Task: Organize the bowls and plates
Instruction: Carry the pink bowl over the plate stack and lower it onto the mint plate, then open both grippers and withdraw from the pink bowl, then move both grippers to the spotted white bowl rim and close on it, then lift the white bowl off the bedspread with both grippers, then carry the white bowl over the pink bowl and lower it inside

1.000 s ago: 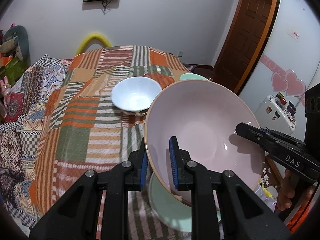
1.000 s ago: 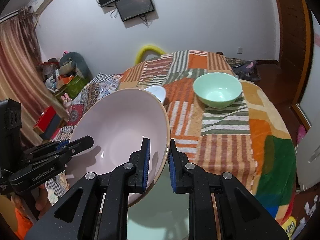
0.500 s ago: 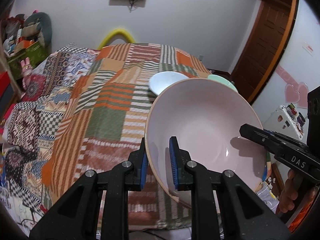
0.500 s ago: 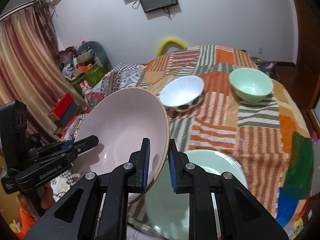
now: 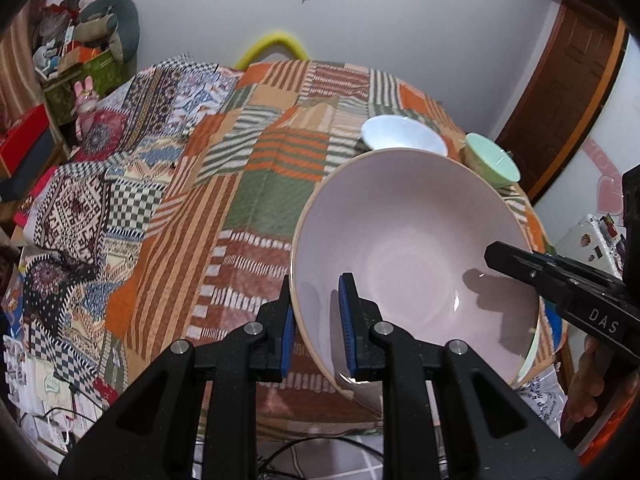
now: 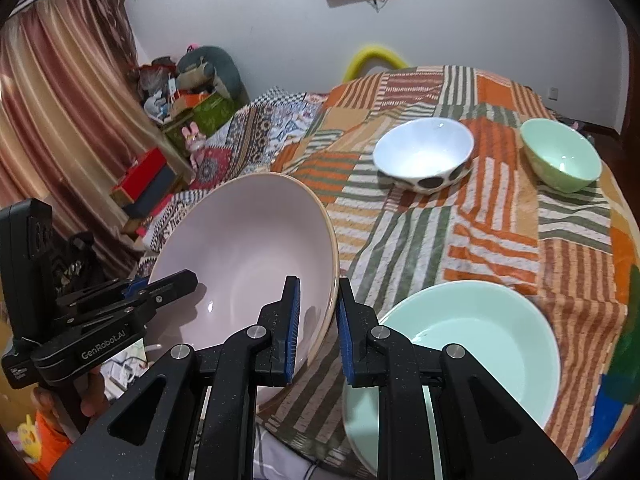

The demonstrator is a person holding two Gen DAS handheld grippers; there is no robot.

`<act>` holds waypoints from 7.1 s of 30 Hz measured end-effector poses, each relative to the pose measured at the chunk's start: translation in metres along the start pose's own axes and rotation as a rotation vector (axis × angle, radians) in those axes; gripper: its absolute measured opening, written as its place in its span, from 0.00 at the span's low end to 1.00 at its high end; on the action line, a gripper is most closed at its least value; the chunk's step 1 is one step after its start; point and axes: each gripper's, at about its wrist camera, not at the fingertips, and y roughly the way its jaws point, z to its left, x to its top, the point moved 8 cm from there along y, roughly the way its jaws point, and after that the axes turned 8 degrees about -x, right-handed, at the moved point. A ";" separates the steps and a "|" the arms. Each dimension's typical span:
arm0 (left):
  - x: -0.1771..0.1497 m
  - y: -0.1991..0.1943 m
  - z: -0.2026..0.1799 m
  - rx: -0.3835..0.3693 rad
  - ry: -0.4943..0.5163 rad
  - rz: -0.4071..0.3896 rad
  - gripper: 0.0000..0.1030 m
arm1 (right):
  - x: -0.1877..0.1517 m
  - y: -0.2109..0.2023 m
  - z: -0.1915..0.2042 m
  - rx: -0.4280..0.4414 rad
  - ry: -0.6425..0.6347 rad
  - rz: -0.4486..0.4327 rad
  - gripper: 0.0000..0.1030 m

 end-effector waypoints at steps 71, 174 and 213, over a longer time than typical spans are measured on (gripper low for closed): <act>0.034 -0.021 -0.014 0.031 0.030 -0.125 0.23 | 0.006 0.000 -0.028 -0.092 -0.003 -0.022 0.48; 0.143 0.115 -0.085 -0.090 0.138 0.014 0.12 | 0.119 0.028 -0.118 -0.179 0.025 -0.067 0.15; 0.035 -0.004 -0.039 -0.049 0.053 -0.035 0.12 | 0.030 -0.010 -0.026 -0.049 -0.044 -0.052 0.18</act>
